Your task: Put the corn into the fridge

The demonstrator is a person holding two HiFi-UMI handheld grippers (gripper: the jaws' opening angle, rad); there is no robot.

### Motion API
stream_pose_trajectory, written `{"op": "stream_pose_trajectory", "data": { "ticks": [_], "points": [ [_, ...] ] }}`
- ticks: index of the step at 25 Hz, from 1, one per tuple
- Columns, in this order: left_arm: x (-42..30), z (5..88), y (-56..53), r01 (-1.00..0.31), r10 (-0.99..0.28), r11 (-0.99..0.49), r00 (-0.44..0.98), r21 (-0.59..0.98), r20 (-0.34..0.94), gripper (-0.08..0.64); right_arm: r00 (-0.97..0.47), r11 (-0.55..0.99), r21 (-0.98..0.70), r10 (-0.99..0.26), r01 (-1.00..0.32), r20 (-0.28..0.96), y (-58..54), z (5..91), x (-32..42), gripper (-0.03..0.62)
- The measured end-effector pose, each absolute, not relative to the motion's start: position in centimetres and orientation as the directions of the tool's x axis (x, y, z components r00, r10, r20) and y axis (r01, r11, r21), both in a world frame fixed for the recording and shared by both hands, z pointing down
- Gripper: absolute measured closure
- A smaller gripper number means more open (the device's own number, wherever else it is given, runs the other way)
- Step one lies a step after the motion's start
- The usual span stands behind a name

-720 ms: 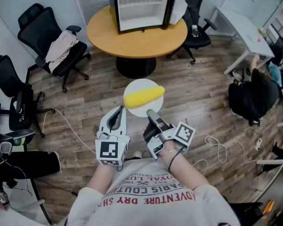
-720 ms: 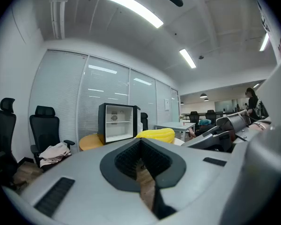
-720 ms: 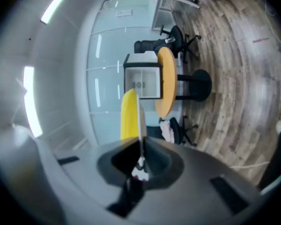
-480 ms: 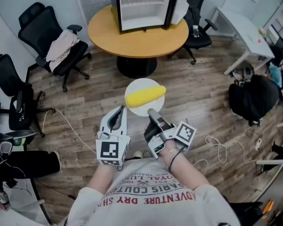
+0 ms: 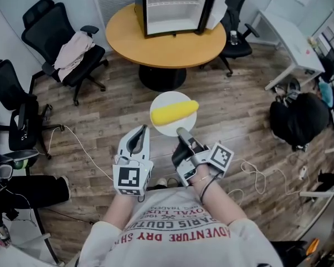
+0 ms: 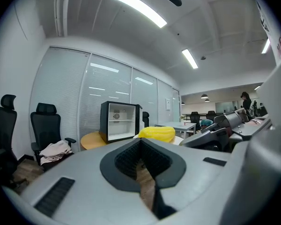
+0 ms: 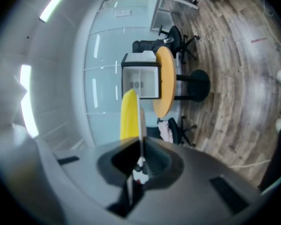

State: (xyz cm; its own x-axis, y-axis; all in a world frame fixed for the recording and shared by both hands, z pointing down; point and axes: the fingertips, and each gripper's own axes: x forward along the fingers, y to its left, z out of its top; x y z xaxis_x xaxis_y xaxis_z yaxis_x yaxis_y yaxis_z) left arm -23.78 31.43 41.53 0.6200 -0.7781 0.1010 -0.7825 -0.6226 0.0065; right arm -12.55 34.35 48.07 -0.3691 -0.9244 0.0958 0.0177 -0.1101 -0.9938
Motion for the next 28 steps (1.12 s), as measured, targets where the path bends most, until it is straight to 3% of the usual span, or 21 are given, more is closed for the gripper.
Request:
{"op": "stream_pose_trajectory", "data": {
  "ticks": [12,28],
  "points": [
    [-22.2,42.4,24.0,-0.849,-0.843,-0.528,0.524,0.000,0.123,0.535,-0.478,-0.139,-0.990,-0.872,0.032,0.107,25.7,49.5,-10.9,0.553],
    [-6.9,40.8,10.6,-0.930,-0.926,-0.367,0.366,0.002,0.093,0.535,-0.622,-0.120,-0.993,-0.777,-0.011,0.101,10.5,47.8,4.7,0.554]
  ]
}}
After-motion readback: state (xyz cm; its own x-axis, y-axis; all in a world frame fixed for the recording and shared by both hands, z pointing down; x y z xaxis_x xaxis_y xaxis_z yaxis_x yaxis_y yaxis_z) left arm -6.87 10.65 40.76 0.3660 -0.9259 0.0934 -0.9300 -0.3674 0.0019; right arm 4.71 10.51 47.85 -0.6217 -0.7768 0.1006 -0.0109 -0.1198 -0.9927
